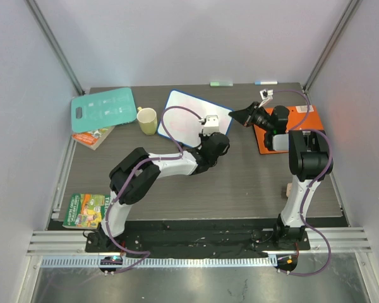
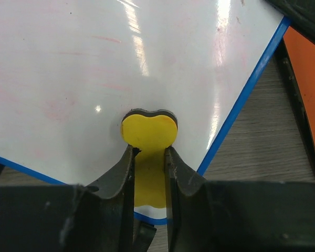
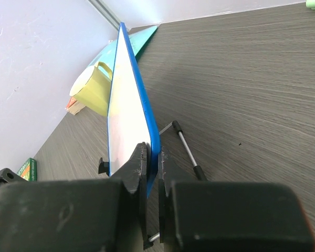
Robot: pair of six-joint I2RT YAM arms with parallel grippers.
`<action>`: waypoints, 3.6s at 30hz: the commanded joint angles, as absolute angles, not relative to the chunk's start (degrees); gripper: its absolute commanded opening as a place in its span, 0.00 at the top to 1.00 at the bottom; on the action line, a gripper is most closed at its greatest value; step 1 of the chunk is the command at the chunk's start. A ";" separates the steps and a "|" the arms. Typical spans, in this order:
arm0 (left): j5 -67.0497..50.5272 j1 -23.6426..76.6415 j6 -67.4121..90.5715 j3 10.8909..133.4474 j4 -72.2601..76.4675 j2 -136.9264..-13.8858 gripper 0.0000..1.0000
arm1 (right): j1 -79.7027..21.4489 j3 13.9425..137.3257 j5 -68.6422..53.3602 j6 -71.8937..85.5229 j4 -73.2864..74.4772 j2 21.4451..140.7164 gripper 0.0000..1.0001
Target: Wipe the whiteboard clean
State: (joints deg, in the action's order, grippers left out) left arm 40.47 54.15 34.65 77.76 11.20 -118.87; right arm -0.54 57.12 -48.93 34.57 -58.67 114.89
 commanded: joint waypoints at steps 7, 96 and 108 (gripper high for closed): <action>38.84 48.61 31.30 82.96 3.33 -122.87 1.00 | -2.37 58.36 -54.05 29.45 -61.96 112.32 0.99; 24.60 28.05 30.58 70.86 2.37 -112.42 1.00 | -2.55 58.36 -54.76 28.39 -61.00 111.71 0.98; 21.10 39.10 25.93 77.33 3.17 -118.20 1.00 | -2.64 58.27 -54.84 28.92 -61.61 111.97 0.99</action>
